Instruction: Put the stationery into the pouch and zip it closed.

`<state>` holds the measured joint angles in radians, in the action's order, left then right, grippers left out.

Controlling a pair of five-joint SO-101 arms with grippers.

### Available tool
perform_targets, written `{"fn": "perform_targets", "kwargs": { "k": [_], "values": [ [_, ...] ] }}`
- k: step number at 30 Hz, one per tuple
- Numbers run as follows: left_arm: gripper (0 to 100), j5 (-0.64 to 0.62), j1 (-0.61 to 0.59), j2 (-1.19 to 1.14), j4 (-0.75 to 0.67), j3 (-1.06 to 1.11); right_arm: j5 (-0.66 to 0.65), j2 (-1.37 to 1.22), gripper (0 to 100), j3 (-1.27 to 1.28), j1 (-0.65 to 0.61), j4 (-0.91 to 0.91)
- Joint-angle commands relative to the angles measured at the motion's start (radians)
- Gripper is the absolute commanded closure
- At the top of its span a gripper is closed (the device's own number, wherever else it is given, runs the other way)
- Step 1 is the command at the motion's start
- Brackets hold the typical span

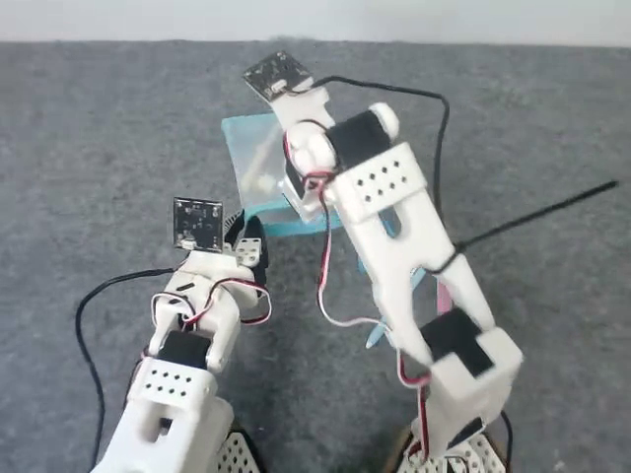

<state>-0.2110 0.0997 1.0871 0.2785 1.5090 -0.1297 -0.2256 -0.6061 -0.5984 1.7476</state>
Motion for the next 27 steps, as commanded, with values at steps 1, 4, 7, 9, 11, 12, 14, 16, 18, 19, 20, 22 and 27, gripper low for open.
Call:
{"fn": "perform_targets", "kwargs": {
  "k": [1, 4, 7, 9, 11, 12, 14, 16, 18, 19, 20, 22, 27],
  "values": [
    [99, 0.002, -0.006, 0.000, -0.038, -0.045, -0.020, 0.200, 78.2, 0.187, -0.008, -0.090],
    [99, 0.002, -0.008, 0.000, -0.038, -0.045, -0.025, 0.340, 78.2, 0.440, -0.010, -0.229],
    [99, 0.002, -0.008, 0.000, -0.038, -0.045, -0.028, 0.483, 78.2, 0.692, -0.002, -0.355],
    [99, 0.002, -0.008, 0.000, -0.038, -0.044, -0.038, 0.561, 78.2, 0.829, -0.001, -0.398],
    [99, 0.002, -0.008, 0.000, -0.037, -0.044, -0.064, 0.636, 78.2, 0.930, -0.001, -0.409],
    [99, 0.002, -0.008, 0.000, -0.037, -0.044, -0.072, 0.668, 78.2, 0.968, 0.001, -0.407],
    [99, 0.002, -0.009, 0.000, -0.037, -0.042, -0.086, 0.737, 78.3, 1.031, 0.036, -0.410],
    [99, 0.002, -0.032, 0.000, -0.035, -0.042, -0.106, 0.802, 78.5, 1.083, 0.094, -0.429],
    [99, 0.002, -0.083, 0.006, -0.037, -0.048, -0.115, 0.872, 78.6, 1.126, 0.160, -0.427],
    [99, 0.002, -0.106, 0.006, -0.037, -0.053, -0.118, 0.909, 78.6, 1.149, 0.200, -0.415],
    [99, 0.002, -0.121, -0.002, -0.035, -0.061, -0.118, 0.946, 78.6, 1.174, 0.242, -0.395],
    [99, 0.002, -0.115, -0.002, -0.032, -0.059, -0.118, 1.009, 78.4, 1.223, 0.323, -0.364],
    [99, 0.012, -0.028, 0.008, -0.032, -0.044, -0.192, 1.116, 78.3, 1.402, 0.490, -0.400]
  ]
}}
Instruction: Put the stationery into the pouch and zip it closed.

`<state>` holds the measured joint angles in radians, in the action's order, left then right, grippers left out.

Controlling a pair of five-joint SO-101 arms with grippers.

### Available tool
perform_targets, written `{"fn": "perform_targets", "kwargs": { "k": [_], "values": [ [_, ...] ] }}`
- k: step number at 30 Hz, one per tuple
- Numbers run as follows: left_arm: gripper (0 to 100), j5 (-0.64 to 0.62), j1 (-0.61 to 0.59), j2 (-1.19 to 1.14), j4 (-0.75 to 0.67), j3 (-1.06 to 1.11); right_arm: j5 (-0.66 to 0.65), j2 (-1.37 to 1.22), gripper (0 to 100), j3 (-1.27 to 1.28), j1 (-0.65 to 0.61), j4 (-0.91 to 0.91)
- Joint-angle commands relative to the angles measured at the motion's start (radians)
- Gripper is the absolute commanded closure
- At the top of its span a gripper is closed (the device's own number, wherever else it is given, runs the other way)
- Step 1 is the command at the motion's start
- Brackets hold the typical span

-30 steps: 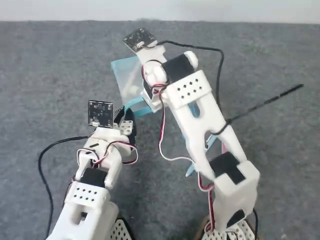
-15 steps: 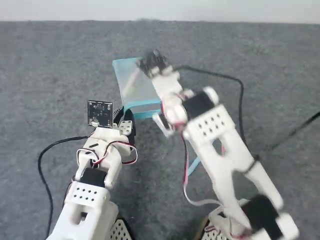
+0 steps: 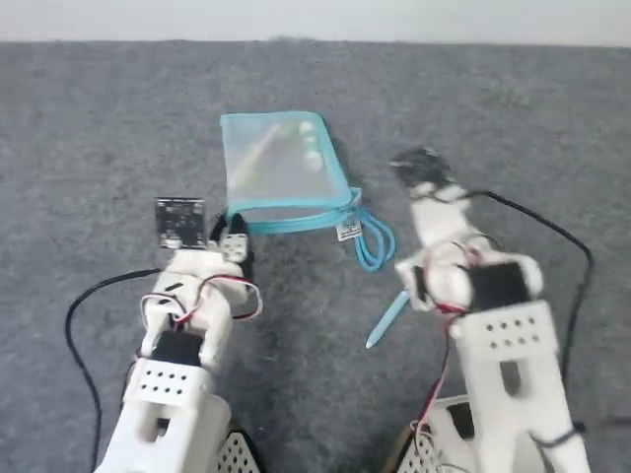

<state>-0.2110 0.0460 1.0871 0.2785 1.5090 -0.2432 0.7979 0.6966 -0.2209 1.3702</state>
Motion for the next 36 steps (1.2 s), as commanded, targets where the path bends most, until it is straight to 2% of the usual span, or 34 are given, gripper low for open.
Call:
{"fn": "perform_targets", "kwargs": {
  "k": [1, 3, 4, 6, 9, 13, 15, 18, 27, 33, 36],
  "values": [
    [99, 0.014, -0.035, 0.003, -0.032, -0.071, -0.091, 0.101, 78.3, 0.140, 0.133, -0.033],
    [99, -0.011, -0.146, -0.003, -0.032, -0.105, -0.109, 0.097, 78.3, 0.222, 0.157, -0.056],
    [99, -0.034, -0.149, -0.003, -0.031, -0.105, -0.112, 0.090, 78.3, 0.258, 0.163, -0.071],
    [99, -0.048, -0.069, -0.003, 0.009, -0.088, -0.117, 0.068, 78.3, 0.295, 0.171, -0.111],
    [99, 0.003, 0.064, 0.008, 0.044, -0.070, -0.110, 0.002, 78.3, 0.304, 0.163, -0.159],
    [99, 0.009, 0.014, 0.008, 0.041, -0.073, -0.106, -0.150, 78.3, 0.301, 0.171, -0.208],
    [99, 0.009, -0.009, 0.008, 0.029, -0.074, -0.055, -0.216, 78.3, 0.288, 0.165, -0.277],
    [99, 0.009, -0.011, -0.002, 0.005, -0.067, -0.009, -0.315, 78.3, 0.261, 0.163, -0.355],
    [99, 0.011, -0.011, 0.002, 0.002, -0.062, 0.014, -0.504, 78.9, 0.255, 0.170, -0.504],
    [99, 0.011, -0.011, 0.000, 0.002, -0.062, 0.060, -0.522, 93.4, 0.255, 0.170, -0.547],
    [99, 0.011, -0.011, 0.000, 0.002, -0.062, 0.060, -0.522, 96.9, 0.255, 0.171, -0.541]
  ]
}}
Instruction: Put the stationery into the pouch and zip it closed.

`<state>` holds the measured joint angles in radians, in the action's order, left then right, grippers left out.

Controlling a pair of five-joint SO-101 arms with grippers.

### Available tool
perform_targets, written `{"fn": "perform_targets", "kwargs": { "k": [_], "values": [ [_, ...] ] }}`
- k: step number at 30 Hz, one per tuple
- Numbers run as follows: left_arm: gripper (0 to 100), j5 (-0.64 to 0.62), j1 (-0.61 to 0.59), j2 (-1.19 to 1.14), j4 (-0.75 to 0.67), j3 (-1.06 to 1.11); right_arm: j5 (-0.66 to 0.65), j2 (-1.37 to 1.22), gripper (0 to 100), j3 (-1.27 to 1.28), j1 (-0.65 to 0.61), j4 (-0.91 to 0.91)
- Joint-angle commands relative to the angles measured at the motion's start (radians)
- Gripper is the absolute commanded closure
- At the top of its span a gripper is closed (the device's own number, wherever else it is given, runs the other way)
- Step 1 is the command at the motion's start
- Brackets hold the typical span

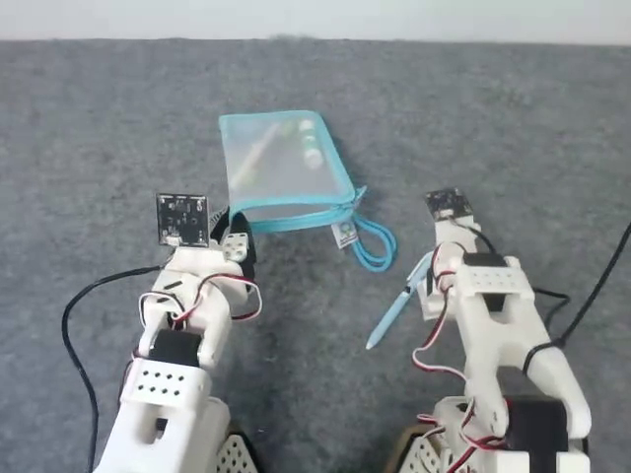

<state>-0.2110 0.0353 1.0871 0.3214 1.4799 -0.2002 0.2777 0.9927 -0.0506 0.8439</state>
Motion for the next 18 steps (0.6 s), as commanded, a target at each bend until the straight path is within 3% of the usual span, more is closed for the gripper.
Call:
{"fn": "perform_targets", "kwargs": {
  "k": [1, 10, 18],
  "values": [
    [99, 0.011, 0.000, 0.000, -0.041, -0.033, 0.017, -0.001, 97.6, -0.041, 0.001, -0.010],
    [99, 0.009, 0.002, -0.002, -0.043, -0.033, -0.087, 0.237, 99.2, -0.272, 0.036, 0.374],
    [99, 0.009, 0.002, -0.002, -0.044, -0.035, -0.123, 0.509, 99.2, -0.494, -0.321, 0.651]
  ]
}}
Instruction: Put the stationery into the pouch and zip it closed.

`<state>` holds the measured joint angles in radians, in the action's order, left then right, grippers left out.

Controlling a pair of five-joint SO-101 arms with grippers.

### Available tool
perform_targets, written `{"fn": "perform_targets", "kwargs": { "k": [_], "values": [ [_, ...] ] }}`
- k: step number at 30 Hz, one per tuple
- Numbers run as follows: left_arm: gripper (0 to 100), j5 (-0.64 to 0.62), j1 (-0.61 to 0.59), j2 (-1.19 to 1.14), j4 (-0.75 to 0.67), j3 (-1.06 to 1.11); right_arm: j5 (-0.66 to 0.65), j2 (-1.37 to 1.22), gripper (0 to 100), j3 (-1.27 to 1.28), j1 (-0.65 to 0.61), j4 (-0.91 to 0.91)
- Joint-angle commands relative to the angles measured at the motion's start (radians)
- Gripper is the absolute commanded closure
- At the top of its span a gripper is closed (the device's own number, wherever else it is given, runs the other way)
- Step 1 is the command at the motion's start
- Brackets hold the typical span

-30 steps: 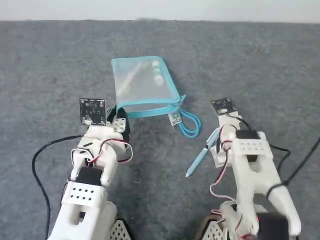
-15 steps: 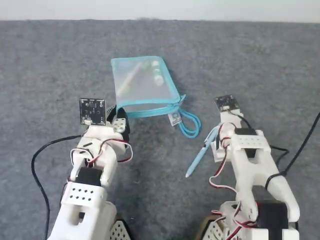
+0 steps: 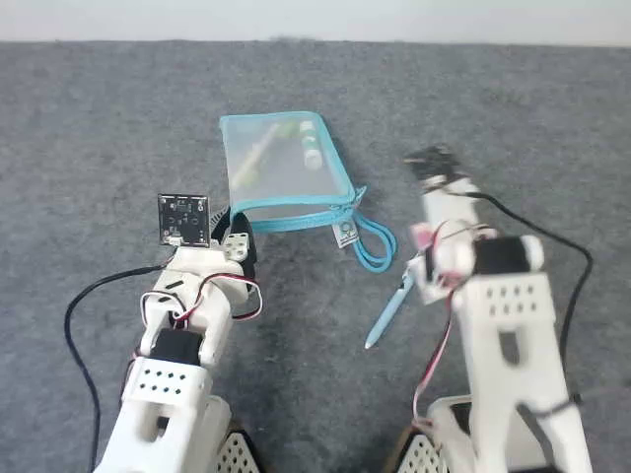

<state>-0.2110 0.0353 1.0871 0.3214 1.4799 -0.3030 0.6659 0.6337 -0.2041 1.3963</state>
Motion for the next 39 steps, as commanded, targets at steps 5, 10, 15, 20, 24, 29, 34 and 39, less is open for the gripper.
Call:
{"fn": "perform_targets", "kwargs": {
  "k": [5, 10, 15, 20, 24, 29, 34, 39],
  "values": [
    [99, 0.009, 0.028, -0.002, -0.044, -0.033, -0.020, 0.108, 99.2, -0.219, -0.314, 0.113],
    [99, 0.012, 0.086, -0.002, -0.041, -0.033, 0.006, -0.062, 99.2, -0.265, -0.394, 0.042],
    [99, 0.014, 0.081, -0.002, -0.041, -0.033, 0.037, -0.315, 99.2, -0.423, -0.392, 0.051],
    [99, 0.014, 0.086, -0.002, -0.043, -0.033, 0.049, -0.521, 99.2, -0.623, -0.394, 0.128],
    [99, 0.014, 0.086, -0.002, -0.043, -0.033, 0.078, -0.664, 99.2, -0.775, -0.394, 0.159],
    [99, 0.015, 0.083, -0.002, -0.043, -0.033, 0.089, -0.829, 99.2, -0.976, -0.397, 0.216],
    [99, 0.015, 0.086, -0.002, -0.043, -0.031, 0.157, -0.984, 98.8, -1.204, -0.394, 0.298],
    [99, 0.015, 0.084, -0.002, -0.040, -0.030, 0.218, -1.072, 78.9, -1.381, -0.395, 0.341]
  ]
}}
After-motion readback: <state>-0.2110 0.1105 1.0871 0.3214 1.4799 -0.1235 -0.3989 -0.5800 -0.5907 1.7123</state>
